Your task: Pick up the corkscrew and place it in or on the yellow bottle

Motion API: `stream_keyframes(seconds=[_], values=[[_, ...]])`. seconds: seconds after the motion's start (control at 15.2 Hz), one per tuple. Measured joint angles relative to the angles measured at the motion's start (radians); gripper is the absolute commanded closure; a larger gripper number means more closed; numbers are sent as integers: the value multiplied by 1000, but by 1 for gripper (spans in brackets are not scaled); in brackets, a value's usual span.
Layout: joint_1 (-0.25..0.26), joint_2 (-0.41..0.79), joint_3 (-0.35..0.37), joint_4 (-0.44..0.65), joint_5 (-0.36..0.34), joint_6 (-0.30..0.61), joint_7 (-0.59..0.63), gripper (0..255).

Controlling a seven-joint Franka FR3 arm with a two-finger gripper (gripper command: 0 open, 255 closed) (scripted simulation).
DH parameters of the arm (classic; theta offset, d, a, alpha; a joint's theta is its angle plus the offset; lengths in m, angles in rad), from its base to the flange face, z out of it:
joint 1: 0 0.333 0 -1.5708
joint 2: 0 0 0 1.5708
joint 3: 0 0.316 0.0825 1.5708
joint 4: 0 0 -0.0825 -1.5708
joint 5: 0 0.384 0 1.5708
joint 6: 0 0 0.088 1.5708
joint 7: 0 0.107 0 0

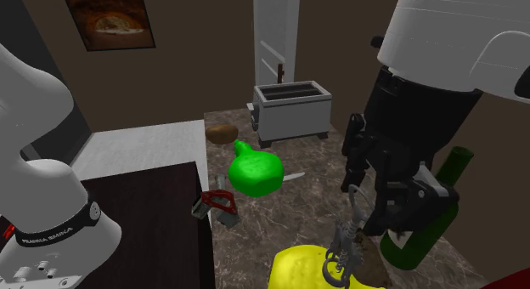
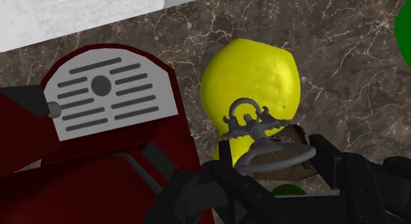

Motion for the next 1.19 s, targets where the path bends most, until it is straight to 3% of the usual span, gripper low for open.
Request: stream_keyframes(seconds=[0.07,0.46,0.79,1.19], values=[[0,0,0,0,0,0,0,0],[0,0,0,0,0,0,0,0],[0,-12,0,98,0,-108,-2,0],[2,-12,2,113,0,-125,0,0]])
